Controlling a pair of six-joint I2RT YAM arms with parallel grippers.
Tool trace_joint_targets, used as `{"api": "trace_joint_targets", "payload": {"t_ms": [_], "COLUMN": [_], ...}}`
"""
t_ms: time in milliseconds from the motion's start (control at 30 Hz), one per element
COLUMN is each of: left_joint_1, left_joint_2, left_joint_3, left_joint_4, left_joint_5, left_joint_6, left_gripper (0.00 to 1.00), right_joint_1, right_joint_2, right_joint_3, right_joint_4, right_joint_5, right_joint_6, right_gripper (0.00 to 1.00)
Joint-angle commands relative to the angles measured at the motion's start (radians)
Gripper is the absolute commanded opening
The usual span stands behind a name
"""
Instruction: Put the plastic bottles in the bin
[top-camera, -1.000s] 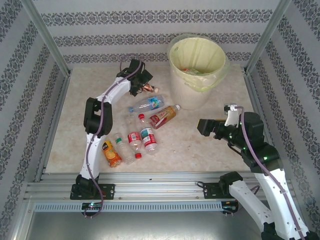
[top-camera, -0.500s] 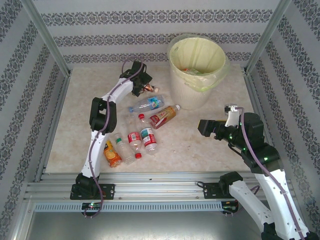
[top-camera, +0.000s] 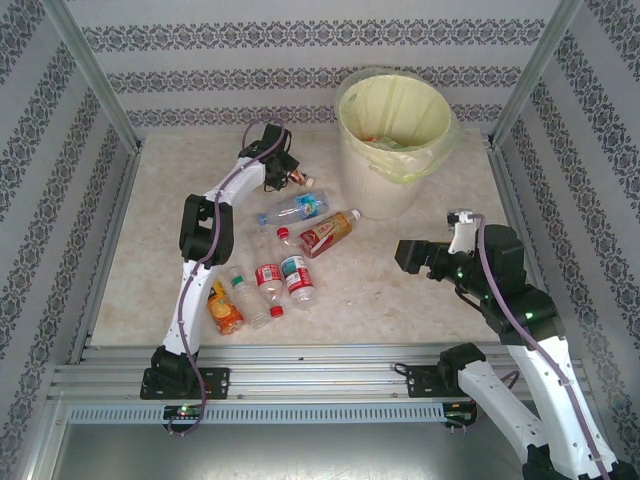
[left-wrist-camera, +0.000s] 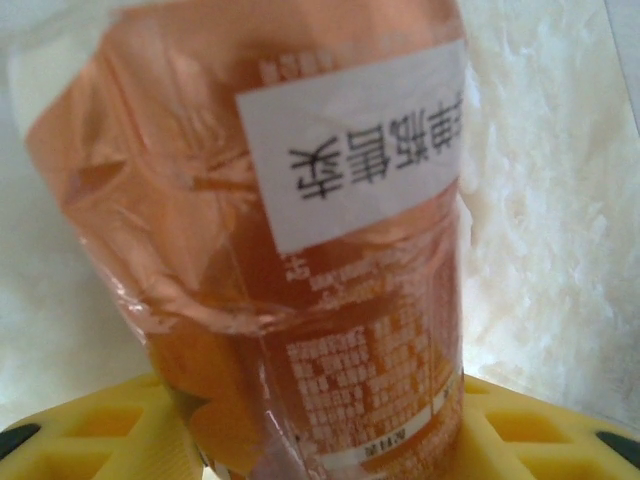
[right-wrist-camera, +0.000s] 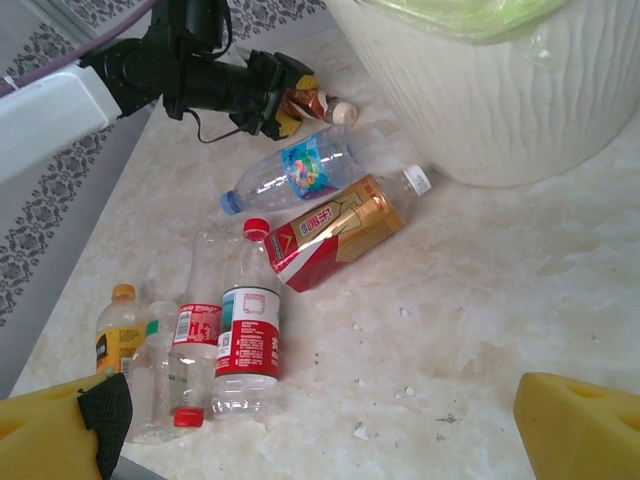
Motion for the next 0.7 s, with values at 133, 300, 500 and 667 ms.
{"api": "trace_joint_targets", "payload": {"t_ms": [133, 300, 500, 667], "left_joint_1": [0.02, 0.031, 0.032, 0.029], "left_joint_2": [-0.15, -0.283, -0.442, -0.586], "left_joint_3": [-0.076, -0.154, -0.248, -0.404], "left_joint_4": [0.101, 0.142, 0.153, 0.217], "left_joint_5": [0.067, 0.164, 0.321, 0.486], "left_joint_6": [0.16, 0.292, 0.427, 0.469], "left_gripper": [0.51, 0.49, 0.49, 0.49], "right_joint_1": [0.009, 0.016, 0.052, 0.09], "right_joint_2": [0.024, 0.068, 0.158, 0.273], "right_joint_3": [-0.06, -0.048, -0.01, 0.048], "right_joint_4": [0.121, 0.193, 0.261, 0.339], "right_joint_5": [-0.136, -0.243, -0.294, -0.353], "right_joint_6": [-0.028, -0.029, -0.021, 0.028], "right_gripper": [0.98, 0.98, 0.98, 0.98]}}
